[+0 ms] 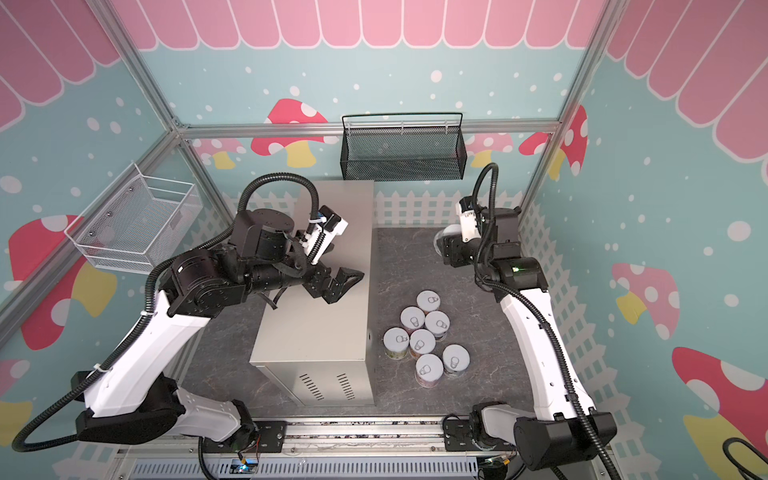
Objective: Place and organize the canned foods onto the counter
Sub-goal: 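Lift the can with the right gripper and carry it onto the cabinet top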
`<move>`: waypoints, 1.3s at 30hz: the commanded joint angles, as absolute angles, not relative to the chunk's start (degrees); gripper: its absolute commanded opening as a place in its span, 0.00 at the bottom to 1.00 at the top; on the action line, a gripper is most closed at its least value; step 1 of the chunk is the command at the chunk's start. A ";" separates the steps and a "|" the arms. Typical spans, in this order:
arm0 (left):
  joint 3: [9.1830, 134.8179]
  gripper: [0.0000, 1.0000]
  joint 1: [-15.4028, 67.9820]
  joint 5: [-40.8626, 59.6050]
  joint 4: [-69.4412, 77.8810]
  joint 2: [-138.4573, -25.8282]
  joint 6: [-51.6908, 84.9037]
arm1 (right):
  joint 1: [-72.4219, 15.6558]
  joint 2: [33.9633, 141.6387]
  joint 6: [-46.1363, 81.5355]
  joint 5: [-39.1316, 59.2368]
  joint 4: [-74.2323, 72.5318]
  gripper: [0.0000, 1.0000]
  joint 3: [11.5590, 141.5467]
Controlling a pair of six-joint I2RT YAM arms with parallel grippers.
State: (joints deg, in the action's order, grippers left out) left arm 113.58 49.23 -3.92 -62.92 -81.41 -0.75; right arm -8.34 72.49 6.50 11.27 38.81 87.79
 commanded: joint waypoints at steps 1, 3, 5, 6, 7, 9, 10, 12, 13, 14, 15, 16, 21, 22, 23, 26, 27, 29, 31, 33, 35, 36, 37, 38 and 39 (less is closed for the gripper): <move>109.50 0.99 47.26 -12.40 -57.52 -77.43 -0.91 | -9.37 74.88 4.42 20.45 37.48 0.58 94.76; 105.28 0.99 44.41 -12.55 -53.80 -73.81 0.55 | -10.53 76.88 4.53 23.35 37.51 0.58 98.77; 100.85 0.99 40.36 -10.74 -49.88 -69.84 1.73 | -12.17 78.84 4.49 25.17 37.66 0.58 102.19; 98.42 0.99 38.32 -10.24 -47.71 -67.71 2.17 | -13.38 80.10 4.35 25.69 38.06 0.58 104.37; 96.57 0.99 36.36 -9.56 -46.14 -66.07 2.57 | -14.54 81.28 4.09 25.79 38.55 0.58 106.30; 92.76 0.99 32.03 -7.14 -42.97 -62.67 2.64 | -17.70 84.33 3.39 25.37 40.54 0.58 111.14; 91.21 0.99 30.47 -6.58 -41.71 -61.39 2.53 | -19.26 85.68 3.04 24.75 41.60 0.58 113.45; 88.56 0.99 27.80 -5.90 -39.34 -59.11 2.19 | -23.19 89.70 2.17 23.13 44.52 0.58 119.34; 87.45 0.99 26.99 -5.56 -38.47 -58.36 1.84 | -24.95 91.34 1.81 22.27 46.08 0.59 122.04; 86.56 0.99 26.37 -5.32 -37.79 -57.82 1.48 | -26.89 93.89 1.46 20.93 48.10 0.59 126.10; 86.12 0.99 25.77 -5.33 -37.43 -57.49 1.45 | -28.72 96.41 1.08 19.52 50.33 0.59 129.80; 86.03 0.99 25.23 -5.03 -37.28 -57.39 1.49 | -30.21 98.58 0.84 18.26 52.21 0.60 133.30; 84.97 0.99 23.94 -4.04 -36.65 -57.18 1.32 | -35.92 107.13 -0.08 13.77 57.17 0.63 144.07; 84.41 0.99 23.83 -3.87 -36.08 -56.92 1.32 | -36.49 107.74 -0.06 13.63 56.80 0.63 144.14; 83.66 0.99 23.78 -3.52 -35.55 -56.62 1.30 | -37.14 108.31 -0.08 13.56 56.46 0.63 144.27; 82.45 0.99 21.47 -1.95 -33.83 -56.21 2.07 | -38.44 110.51 0.80 11.97 54.51 0.64 144.32; 82.21 0.99 20.87 -1.33 -33.61 -56.27 2.31 | -38.74 111.11 1.10 12.06 53.79 0.64 144.32; 82.05 0.99 20.15 -1.03 -33.28 -56.55 2.64 | -39.36 112.17 1.36 12.21 52.65 0.66 144.32; 81.69 0.99 20.12 -1.13 -33.07 -56.64 2.54 | -39.72 113.21 1.56 12.04 51.52 0.67 144.32; 81.22 0.99 20.04 -0.99 -32.94 -56.69 2.46 | -39.88 114.29 1.87 12.30 50.17 0.68 144.32; 80.78 0.99 19.80 -0.45 -32.50 -56.69 2.45 | -39.90 115.20 2.33 12.01 48.87 0.68 144.32; 80.60 0.99 19.62 -0.03 -32.38 -56.62 2.46 | -39.90 115.60 2.55 11.51 48.24 0.68 144.32; 80.44 0.99 19.39 0.21 -32.27 -56.68 2.55 | -39.91 115.92 2.76 11.10 47.71 0.68 144.32; 80.30 0.99 19.39 0.44 -32.21 -56.65 2.55 | -39.90 116.30 2.94 10.71 47.02 0.68 144.32; 80.16 0.99 19.25 0.44 -31.99 -56.67 2.54 | -39.91 116.75 3.08 10.24 46.48 0.69 144.32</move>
State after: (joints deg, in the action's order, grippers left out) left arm 80.99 19.86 -1.17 -33.28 -57.06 2.48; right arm -39.51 114.78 2.57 11.97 48.75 143.28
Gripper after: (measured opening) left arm 0.992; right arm 0.749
